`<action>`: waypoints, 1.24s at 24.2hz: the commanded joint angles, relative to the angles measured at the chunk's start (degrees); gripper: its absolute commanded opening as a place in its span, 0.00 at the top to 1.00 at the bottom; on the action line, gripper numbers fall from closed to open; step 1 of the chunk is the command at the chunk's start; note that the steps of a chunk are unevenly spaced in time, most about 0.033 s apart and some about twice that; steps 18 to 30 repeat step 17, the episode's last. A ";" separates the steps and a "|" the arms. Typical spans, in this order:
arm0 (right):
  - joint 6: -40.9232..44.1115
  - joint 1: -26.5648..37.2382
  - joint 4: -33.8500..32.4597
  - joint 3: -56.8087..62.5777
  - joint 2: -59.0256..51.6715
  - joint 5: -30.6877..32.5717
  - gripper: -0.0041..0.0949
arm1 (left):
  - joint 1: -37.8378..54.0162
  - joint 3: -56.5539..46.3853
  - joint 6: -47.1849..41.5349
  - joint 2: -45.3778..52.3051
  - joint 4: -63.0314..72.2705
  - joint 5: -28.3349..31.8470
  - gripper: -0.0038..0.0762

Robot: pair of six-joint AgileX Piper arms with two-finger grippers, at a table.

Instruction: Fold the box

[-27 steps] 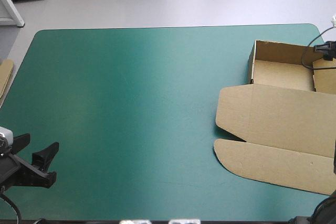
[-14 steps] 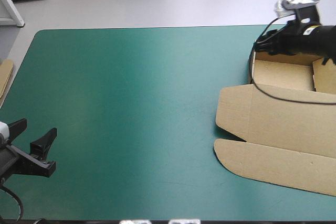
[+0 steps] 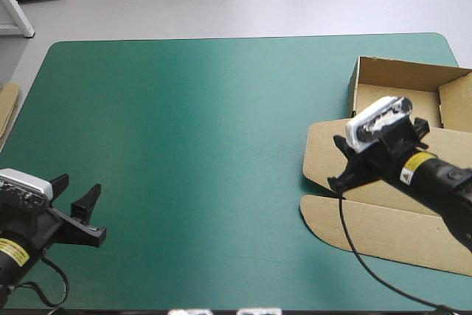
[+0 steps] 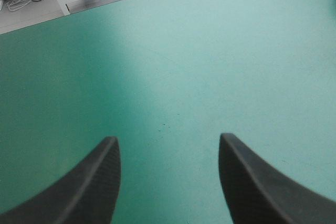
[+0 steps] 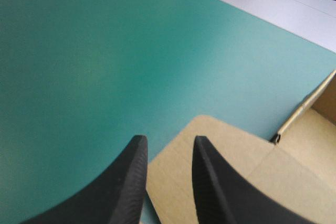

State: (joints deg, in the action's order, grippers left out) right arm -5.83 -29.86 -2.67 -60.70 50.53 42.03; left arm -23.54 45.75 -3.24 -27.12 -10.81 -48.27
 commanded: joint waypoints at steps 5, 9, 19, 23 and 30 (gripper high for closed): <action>20.78 -0.12 -28.23 17.95 -17.15 -8.88 0.77 | -0.18 -9.11 -0.47 -0.12 4.05 11.12 0.48; 22.31 -0.12 -23.27 27.36 -27.43 -6.10 0.77 | -0.18 -13.14 0.36 0.06 8.08 13.48 0.48; 12.60 -0.12 -10.78 35.36 -39.99 -3.43 0.77 | -0.18 -21.71 2.69 6.06 12.38 14.71 0.49; 12.60 -0.12 -10.78 35.36 -39.99 -3.43 0.77 | -0.18 -21.71 2.69 6.06 12.38 14.71 0.49; 12.60 -0.12 -10.78 35.36 -39.99 -3.43 0.77 | -0.18 -21.71 2.69 6.06 12.38 14.71 0.49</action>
